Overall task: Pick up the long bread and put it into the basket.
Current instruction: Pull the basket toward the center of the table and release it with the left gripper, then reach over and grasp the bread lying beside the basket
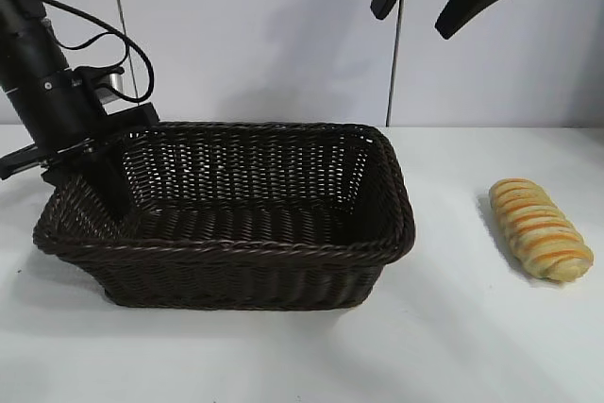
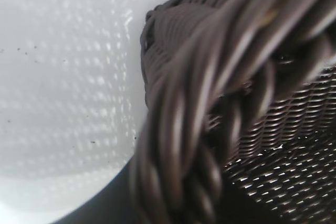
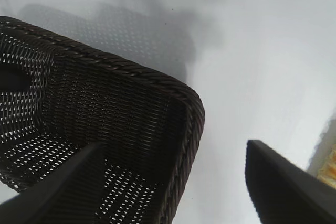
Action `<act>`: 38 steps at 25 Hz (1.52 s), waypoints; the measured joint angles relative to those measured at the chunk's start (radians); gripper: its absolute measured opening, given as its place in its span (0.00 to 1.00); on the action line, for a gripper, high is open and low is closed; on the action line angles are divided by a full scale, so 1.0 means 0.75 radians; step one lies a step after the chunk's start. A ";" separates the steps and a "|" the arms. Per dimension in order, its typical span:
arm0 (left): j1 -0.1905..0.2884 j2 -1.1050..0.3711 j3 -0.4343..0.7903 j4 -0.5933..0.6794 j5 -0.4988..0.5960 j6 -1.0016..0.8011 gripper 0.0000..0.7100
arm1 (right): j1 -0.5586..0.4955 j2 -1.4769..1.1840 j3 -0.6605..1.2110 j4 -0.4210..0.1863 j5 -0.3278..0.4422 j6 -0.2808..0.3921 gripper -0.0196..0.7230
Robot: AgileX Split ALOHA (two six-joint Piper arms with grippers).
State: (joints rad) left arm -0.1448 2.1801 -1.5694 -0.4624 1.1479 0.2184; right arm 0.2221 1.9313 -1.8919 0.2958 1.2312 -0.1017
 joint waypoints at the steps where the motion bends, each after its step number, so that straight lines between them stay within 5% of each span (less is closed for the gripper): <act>1: 0.000 0.000 -0.003 -0.006 -0.002 0.000 0.43 | 0.000 0.000 0.000 0.000 0.000 0.000 0.75; 4: 0.000 0.000 -0.003 -0.008 -0.004 0.000 0.68 | 0.000 0.000 0.000 0.000 0.000 0.000 0.75; 8: 0.000 0.000 -0.003 -0.008 -0.004 0.000 0.78 | 0.000 0.000 0.000 0.000 0.000 0.000 0.75; 27: 0.000 -0.373 -0.003 0.068 0.046 -0.041 0.80 | 0.000 0.000 0.000 0.000 0.000 0.000 0.75; 38: 0.001 -0.436 -0.003 -0.239 0.046 -0.080 0.80 | 0.000 0.000 0.000 0.000 0.000 0.000 0.75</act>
State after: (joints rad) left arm -0.1444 1.8532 -1.5713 -0.6418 1.1822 0.1587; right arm 0.2221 1.9313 -1.8919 0.2958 1.2312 -0.1017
